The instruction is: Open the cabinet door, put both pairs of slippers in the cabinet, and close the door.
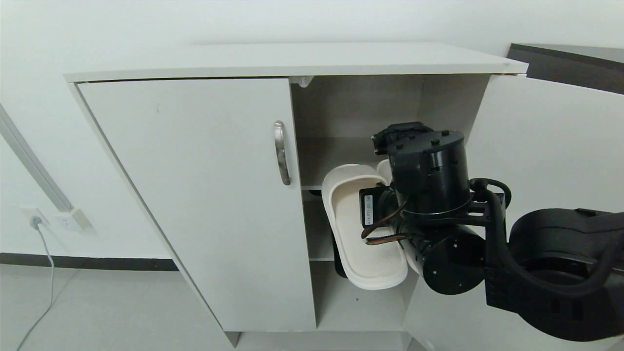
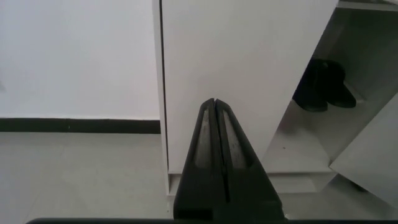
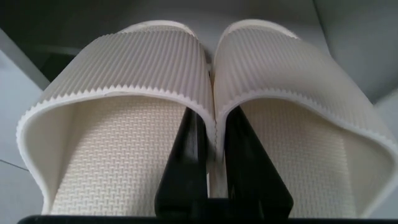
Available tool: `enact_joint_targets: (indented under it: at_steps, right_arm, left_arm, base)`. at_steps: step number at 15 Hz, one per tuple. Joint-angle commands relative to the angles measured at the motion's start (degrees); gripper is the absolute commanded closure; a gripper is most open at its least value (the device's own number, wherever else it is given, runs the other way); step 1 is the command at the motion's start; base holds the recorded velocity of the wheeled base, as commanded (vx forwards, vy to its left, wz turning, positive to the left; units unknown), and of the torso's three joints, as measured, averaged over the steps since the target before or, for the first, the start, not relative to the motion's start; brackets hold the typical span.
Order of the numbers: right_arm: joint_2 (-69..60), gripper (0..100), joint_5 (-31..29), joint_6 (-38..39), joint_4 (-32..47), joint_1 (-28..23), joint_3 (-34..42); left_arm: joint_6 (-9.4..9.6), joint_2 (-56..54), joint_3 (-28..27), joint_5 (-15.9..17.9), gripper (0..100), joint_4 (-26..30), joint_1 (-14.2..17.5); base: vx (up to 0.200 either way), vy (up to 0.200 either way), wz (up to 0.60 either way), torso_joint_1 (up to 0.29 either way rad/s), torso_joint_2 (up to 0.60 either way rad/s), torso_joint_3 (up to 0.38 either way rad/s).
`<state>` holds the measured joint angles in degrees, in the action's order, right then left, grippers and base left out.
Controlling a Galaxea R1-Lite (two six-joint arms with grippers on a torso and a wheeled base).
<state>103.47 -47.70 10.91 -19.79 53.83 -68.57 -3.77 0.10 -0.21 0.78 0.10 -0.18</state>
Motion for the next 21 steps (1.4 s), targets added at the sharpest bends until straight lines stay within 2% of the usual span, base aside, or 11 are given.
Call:
enact_joint_targets:
  at_steps: [1, 3, 8, 10, 14, 21]
  right_arm:
    - [0.1, 100, 0.0, 0.0, 0.0, 0.0, -0.1]
    - [0.5, 100, 0.0, 0.0, -0.1, -0.1, 0.0]
    - [3.6, 100, 0.5, 0.0, -0.6, -1.3, -1.7]
    - [6.8, 100, 0.6, 0.0, -0.4, -3.9, -6.8]
    - [10.0, 100, 1.3, 0.0, 0.5, -5.4, -12.2]
    - [12.1, 100, 1.7, 0.0, 0.9, -7.3, -16.5]
  left_arm:
    - [-0.01, 0.0, 0.0, 0.0, 100, 0.0, 0.0]
    - [-0.01, 0.0, 0.0, 0.0, 100, 0.0, 0.0]
    - [-0.01, 0.0, 0.0, 0.0, 100, 0.0, 0.0]
    - [-0.1, 0.0, 0.0, 0.0, 100, 0.0, 0.0]
    - [-0.1, 0.0, 0.0, 0.0, 100, 0.0, 0.0]
    - [-0.19, 0.0, 0.0, -0.1, 100, 0.0, 0.0]
  base:
    - [0.2, 0.0, 0.0, 0.002, 0.0, 0.002]
    - [0.2, 0.0, 0.0, 0.007, 0.0, 0.002]
    - [0.0, 0.0, 0.0, 0.0, 0.0, 0.0]
    - [0.0, 0.0, 0.0, 0.0, 0.0, 0.0]
    - [0.0, 0.0, 0.0, 0.0, 0.0, 0.0]
    - [0.0, 0.0, 0.0, 0.0, 0.0, 0.0]
